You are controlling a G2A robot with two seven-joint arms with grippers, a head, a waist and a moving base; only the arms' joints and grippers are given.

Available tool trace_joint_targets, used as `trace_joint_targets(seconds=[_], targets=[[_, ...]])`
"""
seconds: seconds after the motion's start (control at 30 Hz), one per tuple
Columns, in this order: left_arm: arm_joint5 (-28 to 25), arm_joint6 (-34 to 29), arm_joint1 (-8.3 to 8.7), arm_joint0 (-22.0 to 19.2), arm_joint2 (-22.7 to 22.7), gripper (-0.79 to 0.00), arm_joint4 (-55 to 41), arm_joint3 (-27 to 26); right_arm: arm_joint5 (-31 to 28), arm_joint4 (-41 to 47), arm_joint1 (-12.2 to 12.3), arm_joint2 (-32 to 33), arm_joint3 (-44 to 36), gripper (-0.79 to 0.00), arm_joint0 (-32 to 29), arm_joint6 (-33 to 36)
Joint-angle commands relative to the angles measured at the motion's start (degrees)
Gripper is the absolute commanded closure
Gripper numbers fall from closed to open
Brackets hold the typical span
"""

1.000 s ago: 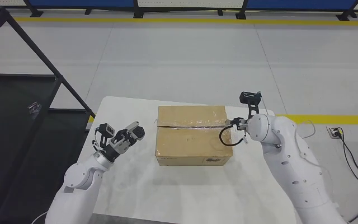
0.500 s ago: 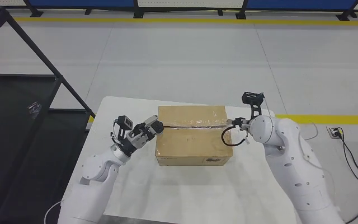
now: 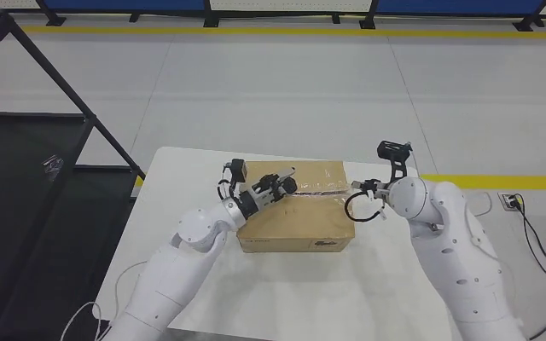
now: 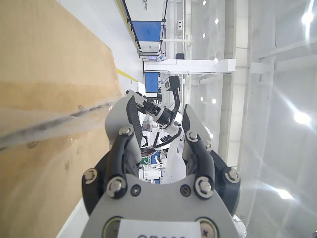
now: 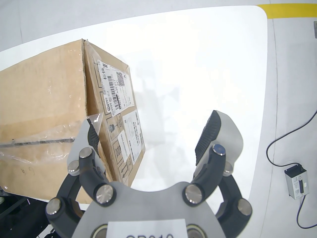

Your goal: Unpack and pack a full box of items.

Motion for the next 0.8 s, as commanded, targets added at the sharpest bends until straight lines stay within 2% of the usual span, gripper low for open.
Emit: trace_joint_targets(seconds=[0.0,0.37,0.57,0.77], targets=[[0.1,0.6,-0.97,-1.8,2.2,-0.382,0.3,2.2,-0.5,0.4,0.0,0.2,0.5,-0.785,0.0,-0.3],[-1.1,4.6,-5.95,-8.3,10.4,-0.388,3.9,12.1,-3.3,3.9,0.1,3.0,0.6,-0.785,-1.4,-3.7],[-2.5,4.8,-7.94,-9.8,11.9,-0.388,3.6,15.4,-3.6,5.1,0.5,5.3,-0.9,-0.785,-3.2,-5.2],[-3.5,4.7,-9.16,-10.4,12.2,-0.385,4.2,17.5,-5.0,13.7,0.5,9.6,-5.2,-0.785,-6.3,-11.5]])
